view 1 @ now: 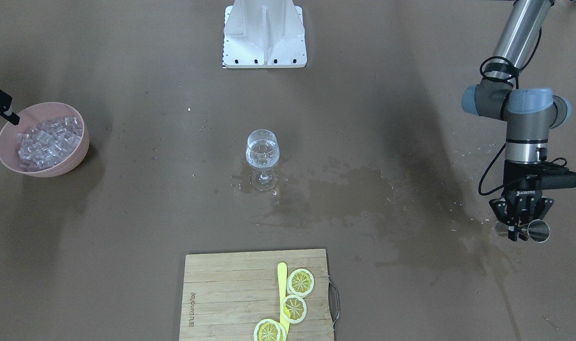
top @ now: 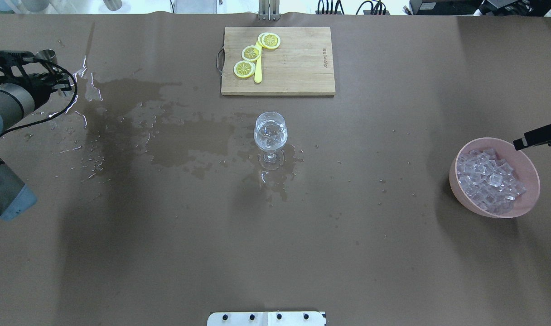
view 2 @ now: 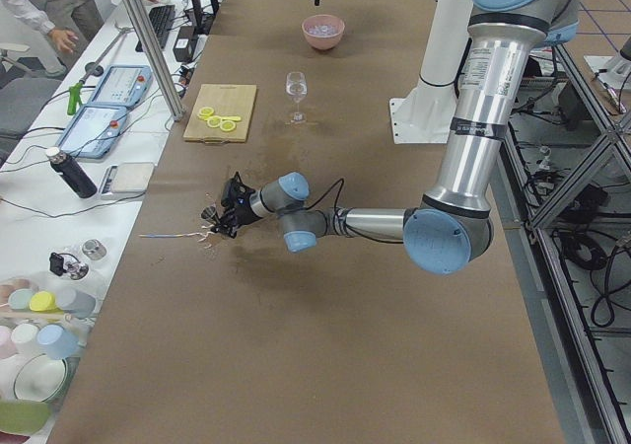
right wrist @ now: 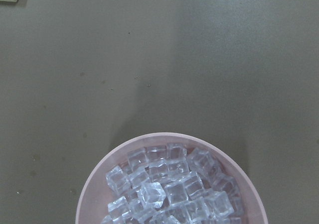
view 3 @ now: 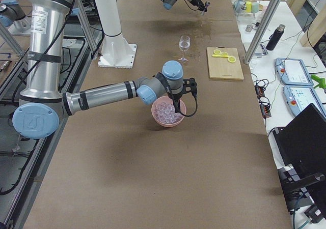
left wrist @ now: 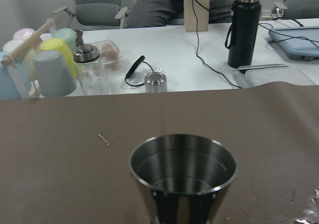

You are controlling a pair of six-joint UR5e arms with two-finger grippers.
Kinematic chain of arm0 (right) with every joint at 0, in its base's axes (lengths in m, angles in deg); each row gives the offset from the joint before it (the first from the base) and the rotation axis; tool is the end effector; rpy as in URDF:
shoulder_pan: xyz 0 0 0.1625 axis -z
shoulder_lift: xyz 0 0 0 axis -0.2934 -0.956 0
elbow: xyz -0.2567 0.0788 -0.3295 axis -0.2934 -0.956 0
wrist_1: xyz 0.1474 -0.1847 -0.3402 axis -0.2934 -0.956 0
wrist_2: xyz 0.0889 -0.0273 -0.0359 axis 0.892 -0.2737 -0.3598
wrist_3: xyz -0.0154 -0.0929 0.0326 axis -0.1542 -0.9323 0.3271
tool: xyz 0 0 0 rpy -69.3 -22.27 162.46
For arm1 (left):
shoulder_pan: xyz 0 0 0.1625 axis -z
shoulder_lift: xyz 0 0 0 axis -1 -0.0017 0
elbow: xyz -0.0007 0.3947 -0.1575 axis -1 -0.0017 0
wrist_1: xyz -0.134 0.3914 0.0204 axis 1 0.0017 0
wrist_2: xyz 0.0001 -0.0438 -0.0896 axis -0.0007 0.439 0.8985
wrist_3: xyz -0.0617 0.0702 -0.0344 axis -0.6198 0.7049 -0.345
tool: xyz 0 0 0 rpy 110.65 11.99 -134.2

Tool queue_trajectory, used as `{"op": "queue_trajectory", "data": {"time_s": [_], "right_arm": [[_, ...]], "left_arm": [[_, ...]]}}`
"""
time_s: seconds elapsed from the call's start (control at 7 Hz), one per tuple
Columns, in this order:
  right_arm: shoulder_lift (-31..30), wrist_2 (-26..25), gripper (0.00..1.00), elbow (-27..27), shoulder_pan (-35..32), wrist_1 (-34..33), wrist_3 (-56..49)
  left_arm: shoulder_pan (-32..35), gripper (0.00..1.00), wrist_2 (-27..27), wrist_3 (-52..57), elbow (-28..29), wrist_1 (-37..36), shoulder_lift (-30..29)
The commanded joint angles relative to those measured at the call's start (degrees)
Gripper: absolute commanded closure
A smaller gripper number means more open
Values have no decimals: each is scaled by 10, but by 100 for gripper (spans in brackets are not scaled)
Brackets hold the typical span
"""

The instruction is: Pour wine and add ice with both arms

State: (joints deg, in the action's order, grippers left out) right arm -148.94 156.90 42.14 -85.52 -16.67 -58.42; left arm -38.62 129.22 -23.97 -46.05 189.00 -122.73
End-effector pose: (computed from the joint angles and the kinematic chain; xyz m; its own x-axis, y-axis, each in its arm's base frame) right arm -0.1058 -0.4346 0.4931 0.5719 -0.1733 0.8018 0.0122 0.9791 0.2029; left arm 0.2555 -0.5666 0.5940 0.7616 -0.0235 -0.6476 0.5334 0.5902 0.6059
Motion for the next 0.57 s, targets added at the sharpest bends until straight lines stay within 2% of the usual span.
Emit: {"op": "queue_trajectory", "data": {"time_s": [0.0, 0.14, 0.29, 0.43], "right_arm": [[-1, 0, 0, 0, 1, 0, 0], [-1, 0, 0, 0, 2, 0, 0], [-1, 0, 0, 4, 2, 0, 0], [-2, 0, 0, 6, 3, 0, 2]], "left_arm": [[-1, 100, -5, -1, 11, 26, 20], [-1, 100, -12, -2, 15, 28, 19], [-5, 100, -43, -13, 17, 27, 17], [-7, 99, -45, -35, 21, 25, 16]]}}
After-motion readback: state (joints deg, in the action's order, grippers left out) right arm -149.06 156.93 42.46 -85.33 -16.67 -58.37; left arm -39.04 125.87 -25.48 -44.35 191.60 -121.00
